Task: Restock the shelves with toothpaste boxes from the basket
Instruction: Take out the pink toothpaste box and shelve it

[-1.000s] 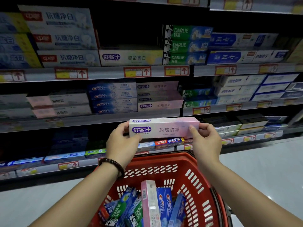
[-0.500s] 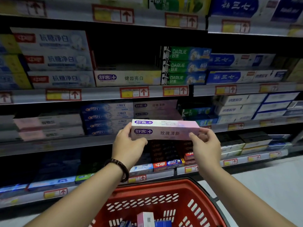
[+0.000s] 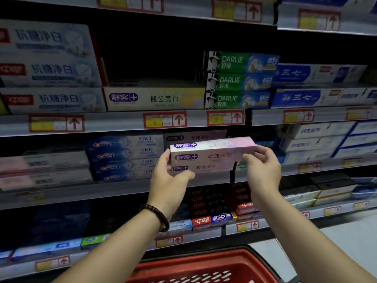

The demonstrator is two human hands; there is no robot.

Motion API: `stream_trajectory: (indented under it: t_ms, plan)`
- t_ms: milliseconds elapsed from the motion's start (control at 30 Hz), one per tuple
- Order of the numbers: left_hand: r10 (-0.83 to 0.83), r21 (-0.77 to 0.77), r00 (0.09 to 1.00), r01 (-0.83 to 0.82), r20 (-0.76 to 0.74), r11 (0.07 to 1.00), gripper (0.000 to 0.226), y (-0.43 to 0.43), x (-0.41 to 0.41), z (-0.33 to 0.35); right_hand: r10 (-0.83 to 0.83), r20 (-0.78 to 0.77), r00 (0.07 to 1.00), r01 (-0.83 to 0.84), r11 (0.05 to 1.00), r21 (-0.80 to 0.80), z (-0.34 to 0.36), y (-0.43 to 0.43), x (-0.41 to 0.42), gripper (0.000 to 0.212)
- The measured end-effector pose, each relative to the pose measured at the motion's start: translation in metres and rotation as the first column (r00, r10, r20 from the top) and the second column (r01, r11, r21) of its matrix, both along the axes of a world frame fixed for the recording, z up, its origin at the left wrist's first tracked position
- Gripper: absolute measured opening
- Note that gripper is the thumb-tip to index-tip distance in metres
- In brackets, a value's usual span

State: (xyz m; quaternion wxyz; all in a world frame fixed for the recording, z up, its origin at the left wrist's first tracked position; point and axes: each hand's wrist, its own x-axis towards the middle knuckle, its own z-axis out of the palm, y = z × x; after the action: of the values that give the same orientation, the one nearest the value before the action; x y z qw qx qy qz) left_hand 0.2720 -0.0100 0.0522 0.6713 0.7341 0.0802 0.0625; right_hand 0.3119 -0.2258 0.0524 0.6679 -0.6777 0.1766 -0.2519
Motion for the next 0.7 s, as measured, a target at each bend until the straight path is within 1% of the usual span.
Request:
stream_trajectory:
  t_ms: [133,200,400,533,567,633,700]
  plan:
    - [-0.004,-0.041,1.0,0.005,0.024,0.999,0.085,0.005,0.012,-0.007,0.028,0.02,0.999,-0.029,0.999,0.044,-0.005,-0.001,0.016,0.025]
    - [-0.011,-0.037,1.0,0.012,0.025,0.999,0.087,0.006,0.016,-0.01,0.052,0.025,0.998,-0.053,0.997,0.047,-0.008,0.001,0.022,0.026]
    - [-0.038,-0.045,0.998,0.04,0.052,0.998,0.082,0.009,0.023,-0.022,0.078,0.001,0.997,-0.078,0.996,0.034,-0.028,0.001,0.031,0.029]
    - [-0.068,-0.015,0.997,0.069,0.043,0.998,0.098,0.006,0.022,-0.026,0.1,-0.035,0.994,-0.101,0.995,-0.023,-0.035,0.001,0.035,0.035]
    - [-0.07,-0.014,0.996,0.071,0.05,0.997,0.098,0.005,0.021,-0.026,0.103,-0.041,0.994,-0.104,0.994,-0.037,-0.035,0.001,0.036,0.035]
    - [-0.074,-0.025,0.994,0.076,0.077,0.997,0.089,0.004,0.02,-0.025,0.101,-0.047,0.994,-0.103,0.994,-0.042,-0.034,0.001,0.038,0.033]
    - [-0.072,-0.036,0.993,0.076,0.094,0.996,0.084,0.005,0.022,-0.025,0.104,-0.053,0.993,-0.107,0.992,-0.062,-0.034,0.004,0.039,0.038]
